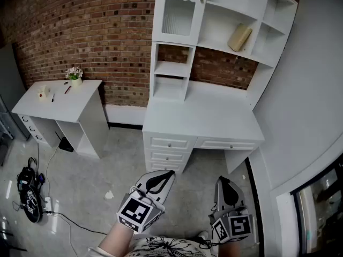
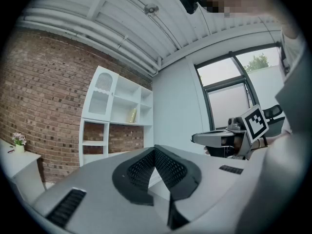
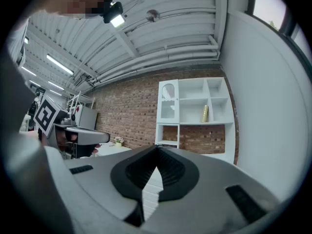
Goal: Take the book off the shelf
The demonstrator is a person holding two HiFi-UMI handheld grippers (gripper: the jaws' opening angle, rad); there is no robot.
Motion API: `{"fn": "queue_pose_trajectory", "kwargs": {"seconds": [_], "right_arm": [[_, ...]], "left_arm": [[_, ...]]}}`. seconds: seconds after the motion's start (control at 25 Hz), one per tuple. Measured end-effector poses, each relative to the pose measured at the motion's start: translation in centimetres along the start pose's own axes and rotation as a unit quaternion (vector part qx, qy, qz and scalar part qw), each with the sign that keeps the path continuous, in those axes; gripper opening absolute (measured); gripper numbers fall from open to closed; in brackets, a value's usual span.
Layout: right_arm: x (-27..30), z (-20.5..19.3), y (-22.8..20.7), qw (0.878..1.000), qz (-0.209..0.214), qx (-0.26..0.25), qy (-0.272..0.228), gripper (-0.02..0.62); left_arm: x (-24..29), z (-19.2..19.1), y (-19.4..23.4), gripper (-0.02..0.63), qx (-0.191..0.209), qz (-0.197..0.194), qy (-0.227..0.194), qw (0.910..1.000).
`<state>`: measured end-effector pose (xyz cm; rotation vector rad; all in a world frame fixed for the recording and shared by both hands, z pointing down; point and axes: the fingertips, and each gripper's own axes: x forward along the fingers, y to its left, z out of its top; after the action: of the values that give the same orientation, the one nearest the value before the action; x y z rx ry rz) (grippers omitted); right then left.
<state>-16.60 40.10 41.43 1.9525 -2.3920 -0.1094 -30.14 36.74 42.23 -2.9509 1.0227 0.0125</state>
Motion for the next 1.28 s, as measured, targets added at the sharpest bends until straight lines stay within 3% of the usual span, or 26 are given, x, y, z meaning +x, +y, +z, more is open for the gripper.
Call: {"fn": "queue_pose_trajectory", "kwargs": {"seconds": [0.4,0.56,0.76,0.96,1.28], "right_arm": [[0.8,-1.3,0.4,1.0,0.003,0.013,0.016,-0.001],[1.6,-2.3,0.1,0.999,-0.007,0.038,0.024,0.0],[2.6,-3.0,-0.3,0.999,-0.011,-0.004,0.038,0.002],[4.1,-3.3,-2.8,0.998,-0.028,-0.055,0.025,0.002],[11.5,-6.0,-9.6,0.999,0.02,0.011,0.03,0.002]], "left_arm": [[0.5,-1.7,0.8,0.0,-0.016,0.007,0.015,0.9997],[0.3,-2.3,2.1,0.0,-0.035,0.037,0.016,0.9986],[1.0,-3.8,3.9,0.0,-0.055,0.063,0.027,0.9962],[3.2,-5.8,4.5,0.0,-0.069,0.078,0.045,0.9936],[10.5,-7.6,6.9,0.0,-0.061,0.136,0.064,0.9869]]}}
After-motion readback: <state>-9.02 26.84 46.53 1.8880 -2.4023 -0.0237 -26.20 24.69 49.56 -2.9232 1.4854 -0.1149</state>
